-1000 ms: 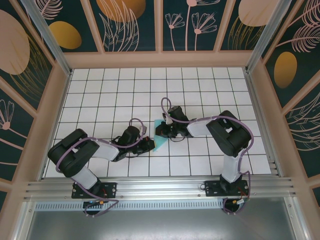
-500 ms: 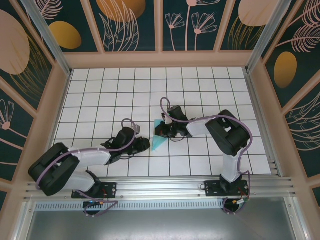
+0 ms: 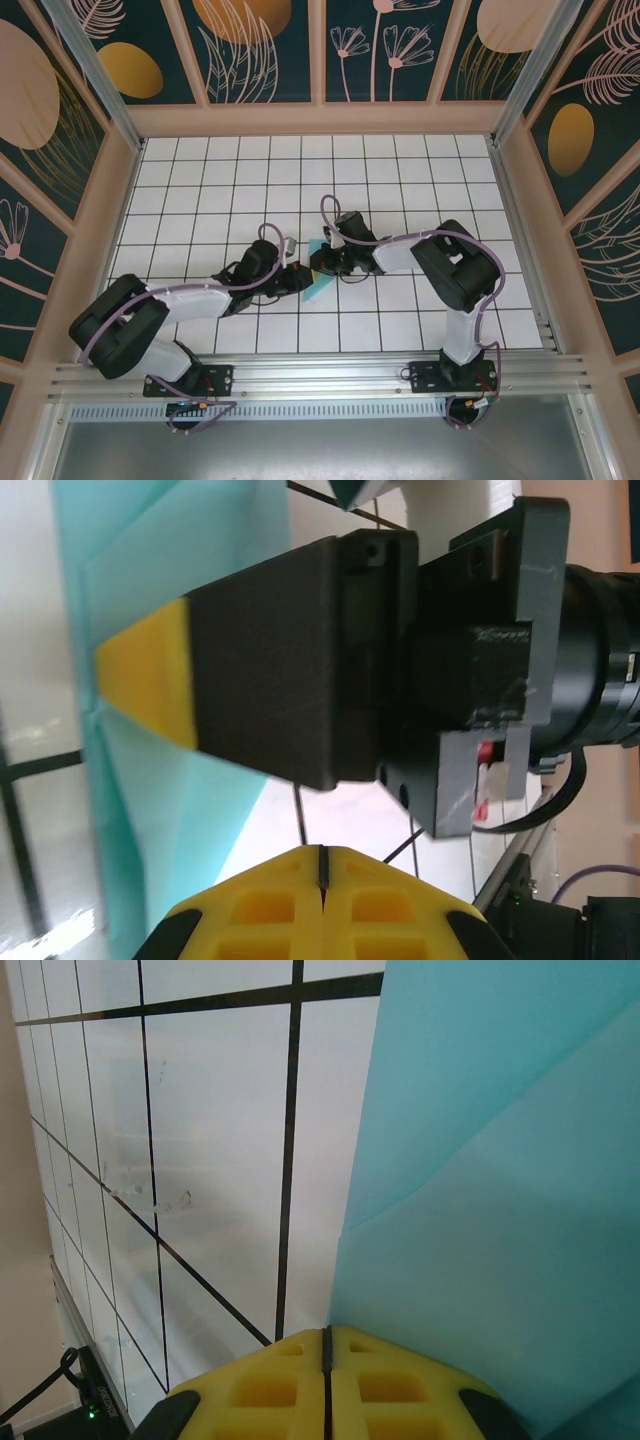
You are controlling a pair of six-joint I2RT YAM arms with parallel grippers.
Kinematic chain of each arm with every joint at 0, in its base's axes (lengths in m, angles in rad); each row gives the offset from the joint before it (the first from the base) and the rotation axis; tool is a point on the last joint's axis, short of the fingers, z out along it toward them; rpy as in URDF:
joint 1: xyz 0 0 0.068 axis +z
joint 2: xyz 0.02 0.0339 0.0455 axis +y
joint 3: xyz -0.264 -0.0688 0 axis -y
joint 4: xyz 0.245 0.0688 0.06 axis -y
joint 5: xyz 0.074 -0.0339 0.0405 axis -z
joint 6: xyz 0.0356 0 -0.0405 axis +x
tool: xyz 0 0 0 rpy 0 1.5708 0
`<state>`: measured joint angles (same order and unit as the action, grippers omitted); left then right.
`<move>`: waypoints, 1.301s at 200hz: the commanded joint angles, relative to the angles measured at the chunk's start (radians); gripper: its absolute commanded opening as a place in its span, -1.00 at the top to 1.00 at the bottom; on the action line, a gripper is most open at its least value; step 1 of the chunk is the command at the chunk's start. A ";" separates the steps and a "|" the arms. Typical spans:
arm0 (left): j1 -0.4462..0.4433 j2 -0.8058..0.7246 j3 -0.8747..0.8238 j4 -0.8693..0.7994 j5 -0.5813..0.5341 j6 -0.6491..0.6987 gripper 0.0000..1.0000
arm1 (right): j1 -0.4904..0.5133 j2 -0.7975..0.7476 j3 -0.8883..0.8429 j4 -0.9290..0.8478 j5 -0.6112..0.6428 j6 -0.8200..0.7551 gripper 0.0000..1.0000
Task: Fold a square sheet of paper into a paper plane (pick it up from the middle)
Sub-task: Fourth fold the wing at the center of the table.
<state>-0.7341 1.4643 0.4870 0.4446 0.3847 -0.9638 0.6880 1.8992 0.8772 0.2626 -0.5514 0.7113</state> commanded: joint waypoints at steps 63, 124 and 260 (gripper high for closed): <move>-0.002 0.124 -0.034 0.055 0.018 0.014 1.00 | -0.008 0.037 0.012 -0.027 0.029 -0.021 0.80; -0.002 0.175 -0.120 0.164 0.056 -0.042 1.00 | -0.007 0.049 0.020 -0.035 0.035 -0.023 0.80; -0.002 0.168 -0.177 -0.062 0.178 0.071 0.98 | -0.002 0.061 0.053 -0.097 0.077 -0.043 0.81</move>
<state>-0.7242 1.6234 0.3676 0.6388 0.4667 -0.9451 0.6891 1.9144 0.9142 0.2127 -0.5514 0.7044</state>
